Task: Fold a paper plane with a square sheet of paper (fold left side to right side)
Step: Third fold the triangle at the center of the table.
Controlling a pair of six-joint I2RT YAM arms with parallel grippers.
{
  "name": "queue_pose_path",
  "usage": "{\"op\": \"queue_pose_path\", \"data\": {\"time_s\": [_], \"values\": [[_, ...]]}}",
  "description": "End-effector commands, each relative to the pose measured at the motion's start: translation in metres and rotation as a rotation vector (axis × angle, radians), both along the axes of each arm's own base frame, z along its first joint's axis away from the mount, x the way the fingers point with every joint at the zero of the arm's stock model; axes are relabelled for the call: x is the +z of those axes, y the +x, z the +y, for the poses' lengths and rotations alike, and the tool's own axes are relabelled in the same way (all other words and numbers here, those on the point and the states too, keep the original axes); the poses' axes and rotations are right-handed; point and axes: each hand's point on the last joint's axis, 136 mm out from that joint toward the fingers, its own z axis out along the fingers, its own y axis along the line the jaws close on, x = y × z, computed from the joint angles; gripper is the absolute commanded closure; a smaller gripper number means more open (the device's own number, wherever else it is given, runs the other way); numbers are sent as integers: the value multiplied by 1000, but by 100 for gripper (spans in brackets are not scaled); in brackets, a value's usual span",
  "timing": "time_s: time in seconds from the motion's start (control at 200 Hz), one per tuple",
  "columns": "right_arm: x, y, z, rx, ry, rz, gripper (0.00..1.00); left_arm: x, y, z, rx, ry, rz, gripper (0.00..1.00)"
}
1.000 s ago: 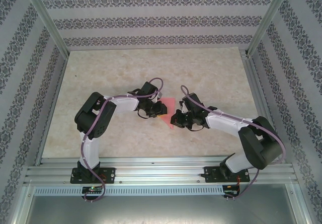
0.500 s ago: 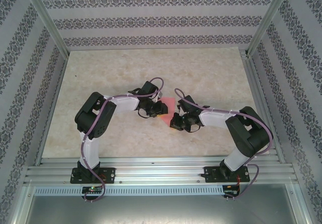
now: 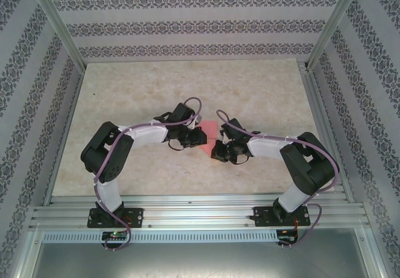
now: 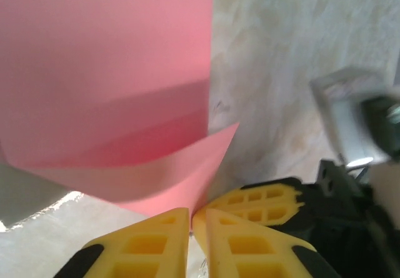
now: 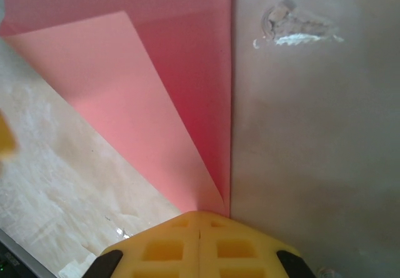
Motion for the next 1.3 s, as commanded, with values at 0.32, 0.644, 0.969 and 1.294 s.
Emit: {"op": "queue_pose_path", "data": {"time_s": [0.32, 0.644, 0.969, 1.294], "values": [[-43, -34, -34, 12, -198, 127, 100, -13, -14, -26, 64, -71, 15, 90], [-44, -36, -37, 14, -219, 128, 100, -36, -20, -20, 80, -10, 51, 92], [-47, -42, -46, 36, -282, 135, 100, -63, -12, 2, 109, 141, 27, 93], [-51, -47, -46, 54, -307, 144, 100, -56, 19, 39, 168, 254, -65, 90]]}}
